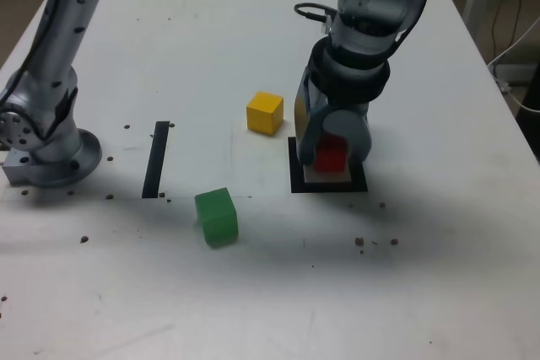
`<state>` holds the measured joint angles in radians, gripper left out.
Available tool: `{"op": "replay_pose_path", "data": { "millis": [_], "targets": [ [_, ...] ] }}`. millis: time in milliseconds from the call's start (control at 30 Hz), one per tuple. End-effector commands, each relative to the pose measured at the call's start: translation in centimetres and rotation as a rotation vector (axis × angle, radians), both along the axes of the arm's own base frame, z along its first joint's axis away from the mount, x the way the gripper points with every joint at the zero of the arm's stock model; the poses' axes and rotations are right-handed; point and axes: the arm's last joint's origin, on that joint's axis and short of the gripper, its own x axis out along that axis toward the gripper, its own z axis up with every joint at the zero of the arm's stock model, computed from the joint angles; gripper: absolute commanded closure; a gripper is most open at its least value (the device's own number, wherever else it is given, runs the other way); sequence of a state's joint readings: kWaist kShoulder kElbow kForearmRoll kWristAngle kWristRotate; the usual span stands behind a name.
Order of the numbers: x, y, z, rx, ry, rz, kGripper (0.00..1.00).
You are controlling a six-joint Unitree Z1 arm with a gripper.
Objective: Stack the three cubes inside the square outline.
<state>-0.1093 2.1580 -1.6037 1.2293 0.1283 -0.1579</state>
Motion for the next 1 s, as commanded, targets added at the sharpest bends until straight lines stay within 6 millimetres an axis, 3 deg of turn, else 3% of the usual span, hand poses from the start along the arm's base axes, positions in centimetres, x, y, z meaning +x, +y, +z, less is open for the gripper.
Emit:
{"op": "replay_pose_path", "data": {
  "millis": [0, 200, 467, 733, 967],
  "targets": [
    [-0.3, 0.1, 0.2, 0.004, 0.003, 0.001, 0.05],
    [-1.5, 0.3, 2.4, 0.022, -0.012, -0.003, 0.01],
    [-5.3, 2.0, 6.3, 0.06, -0.049, -0.021, 0.01],
    [-8.8, 6.5, 6.3, 0.056, 0.022, -0.125, 0.01],
    [-9.6, 8.5, 5.9, 0.038, 0.057, -0.276, 0.01]
  ]
}}
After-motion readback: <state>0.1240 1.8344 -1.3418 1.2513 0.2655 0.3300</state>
